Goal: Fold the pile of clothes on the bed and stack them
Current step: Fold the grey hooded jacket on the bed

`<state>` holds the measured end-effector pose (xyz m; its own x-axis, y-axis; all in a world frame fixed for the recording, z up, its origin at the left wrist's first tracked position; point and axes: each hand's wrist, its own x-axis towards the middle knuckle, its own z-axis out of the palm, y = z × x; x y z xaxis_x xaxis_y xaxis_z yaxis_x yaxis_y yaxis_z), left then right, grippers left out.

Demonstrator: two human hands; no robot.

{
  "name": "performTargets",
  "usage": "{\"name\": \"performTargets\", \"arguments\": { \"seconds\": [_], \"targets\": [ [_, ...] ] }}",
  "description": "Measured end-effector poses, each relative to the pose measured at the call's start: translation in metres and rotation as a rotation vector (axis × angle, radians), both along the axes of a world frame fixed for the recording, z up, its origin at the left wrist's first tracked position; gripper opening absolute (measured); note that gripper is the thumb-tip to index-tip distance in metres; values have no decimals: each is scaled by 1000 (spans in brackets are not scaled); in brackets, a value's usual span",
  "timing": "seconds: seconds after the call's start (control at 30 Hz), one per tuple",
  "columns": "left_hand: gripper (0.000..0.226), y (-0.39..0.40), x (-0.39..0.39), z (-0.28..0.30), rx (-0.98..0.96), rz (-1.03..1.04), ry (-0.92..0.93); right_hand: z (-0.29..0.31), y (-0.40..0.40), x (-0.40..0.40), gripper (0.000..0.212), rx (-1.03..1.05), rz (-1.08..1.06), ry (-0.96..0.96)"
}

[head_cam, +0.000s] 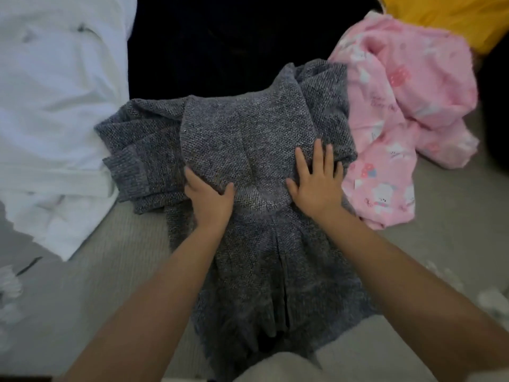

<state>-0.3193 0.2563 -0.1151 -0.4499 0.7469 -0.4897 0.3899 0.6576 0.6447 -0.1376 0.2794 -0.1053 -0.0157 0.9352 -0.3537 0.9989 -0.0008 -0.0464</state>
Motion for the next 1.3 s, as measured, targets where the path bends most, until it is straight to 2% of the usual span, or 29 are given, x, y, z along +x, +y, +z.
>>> {"name": "performTargets", "arguments": {
  "seconds": [0.07, 0.1, 0.17, 0.2, 0.27, 0.37, 0.4, 0.47, 0.5, 0.57, 0.63, 0.73, 0.8, 0.87, 0.97, 1.03, 1.1, 1.17, 1.27, 1.3],
  "targets": [
    [85, -17, 0, -10, 38, -420, 438, -6, -1, 6, 68, -43, 34, -76],
    [77, -23, -3, -16, 66, -625, 592, -7, 0, 10, 69, -61, 47, -101],
    [63, -33, -12, -30, -19, -905, 746, -6, 1, 18, 69, -91, 88, -125],
    [61, -37, -15, -37, -108, -978, 760, -5, 0, 22, 68, -89, 111, -106],
    [61, -48, -18, -44, -182, -989, 668, 1, -7, 31, 64, -24, 141, 23],
    [60, -86, -14, -41, 18, -817, 513, 6, -42, 58, 57, 113, 135, 209],
    [60, -105, -13, -38, 60, -732, 484, 4, -60, 70, 55, 109, 90, 229],
    [63, -151, -9, -35, 18, -630, 465, -2, -99, 98, 57, 17, -45, 220],
    [67, -176, -7, -34, -37, -649, 469, -5, -119, 111, 59, -49, -99, 202],
    [78, -225, 1, -34, -134, -837, 484, -6, -159, 126, 64, -149, -94, 159],
    [89, -267, 11, -36, -245, -1028, 484, -8, -193, 125, 68, -180, 120, 154],
    [93, -297, 15, -38, -350, -967, 464, -20, -225, 102, 78, -313, 529, 109],
    [83, -299, 14, -37, -266, -947, 479, -35, -232, 85, 78, -397, 622, 22],
    [56, -295, 14, -37, -129, -905, 538, -46, -229, 68, 75, -403, 651, -58],
    [25, -278, 7, -35, -109, -890, 501, -48, -210, 52, 69, -338, 665, -67],
    [24, -277, 0, -31, 22, -1028, 425, -34, -196, 53, 53, -246, 738, -13],
    [33, -283, -6, -14, 132, -1224, 452, -12, -191, 65, 37, -124, 831, 112],
    [37, -300, -13, -7, 198, -1334, 486, 11, -204, 88, 36, -60, 918, 139],
    [23, -334, -19, 0, 190, -1418, 533, 28, -241, 117, 29, -52, 926, 131],
    [22, -343, -17, 2, 157, -1441, 556, 26, -254, 122, 34, -88, 912, 109]
  ]
}}
